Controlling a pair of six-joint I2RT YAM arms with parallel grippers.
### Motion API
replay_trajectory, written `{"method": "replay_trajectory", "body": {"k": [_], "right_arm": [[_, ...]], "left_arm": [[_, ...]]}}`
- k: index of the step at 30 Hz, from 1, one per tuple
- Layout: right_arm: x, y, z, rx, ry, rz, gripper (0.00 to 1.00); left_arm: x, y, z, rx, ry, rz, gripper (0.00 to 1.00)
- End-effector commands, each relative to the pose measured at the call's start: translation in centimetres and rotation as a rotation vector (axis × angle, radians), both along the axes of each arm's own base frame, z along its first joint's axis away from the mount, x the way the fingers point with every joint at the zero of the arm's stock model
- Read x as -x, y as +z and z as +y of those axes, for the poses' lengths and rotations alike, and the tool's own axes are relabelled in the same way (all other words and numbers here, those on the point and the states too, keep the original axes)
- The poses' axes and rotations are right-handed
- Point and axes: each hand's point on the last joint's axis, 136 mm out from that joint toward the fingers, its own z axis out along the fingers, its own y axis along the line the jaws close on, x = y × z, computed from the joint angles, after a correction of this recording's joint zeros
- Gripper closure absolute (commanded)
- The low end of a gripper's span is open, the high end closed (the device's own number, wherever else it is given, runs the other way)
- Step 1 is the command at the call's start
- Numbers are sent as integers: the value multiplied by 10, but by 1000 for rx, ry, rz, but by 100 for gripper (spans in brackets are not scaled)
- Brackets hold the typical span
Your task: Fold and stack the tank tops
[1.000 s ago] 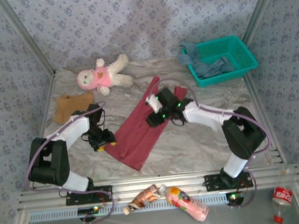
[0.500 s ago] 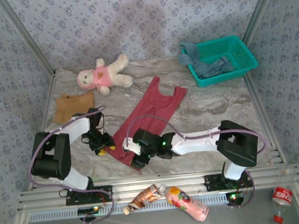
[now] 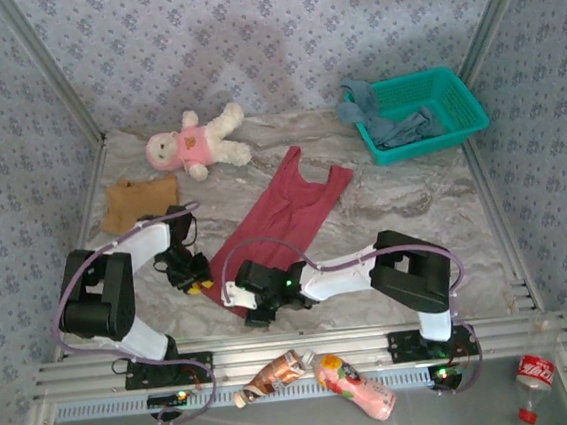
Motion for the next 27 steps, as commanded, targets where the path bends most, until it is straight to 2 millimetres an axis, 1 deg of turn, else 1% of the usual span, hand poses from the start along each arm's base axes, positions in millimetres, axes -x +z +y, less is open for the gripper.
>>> {"method": "replay_trajectory", "body": {"k": [1, 3, 5, 7, 8, 10, 13, 16, 19, 21, 23, 25, 27], "right_arm": [[7, -12, -3, 63, 68, -38, 46], [9, -15, -4, 78, 73, -39, 53], [10, -15, -5, 101, 81, -37, 63], [11, -10, -1, 87, 86, -41, 74], [12, -7, 1, 81, 89, -36, 81], [13, -2, 5, 64, 78, -20, 87], [13, 8, 11, 25, 55, 3, 91], [12, 24, 13, -20, 21, 33, 96], [7, 42, 12, -73, -28, 83, 97], [0, 57, 7, -124, -82, 136, 98], [-11, 70, -2, -174, -141, 181, 98], [-19, 82, -11, -203, -163, 230, 98], [-26, 89, -25, -206, -171, 285, 98]], "left_arm": [[1, -10, -16, 67, -34, 8, 78], [1, -8, -15, 65, -38, 7, 81], [2, -5, -17, 74, -43, 7, 86], [3, -1, -16, 75, -47, 6, 89], [4, 1, -16, 74, -49, 6, 91], [6, 5, -14, 65, -54, 6, 95], [8, 18, -11, 50, -64, -3, 100], [11, 32, -12, 47, -65, -16, 100], [14, 46, -15, 51, -67, -24, 100], [12, 57, -16, 52, -69, -37, 100], [6, 69, -20, 57, -78, -56, 100], [-3, 81, -29, 76, -107, -75, 100], [-16, 93, -41, 87, -141, -88, 100]]}}
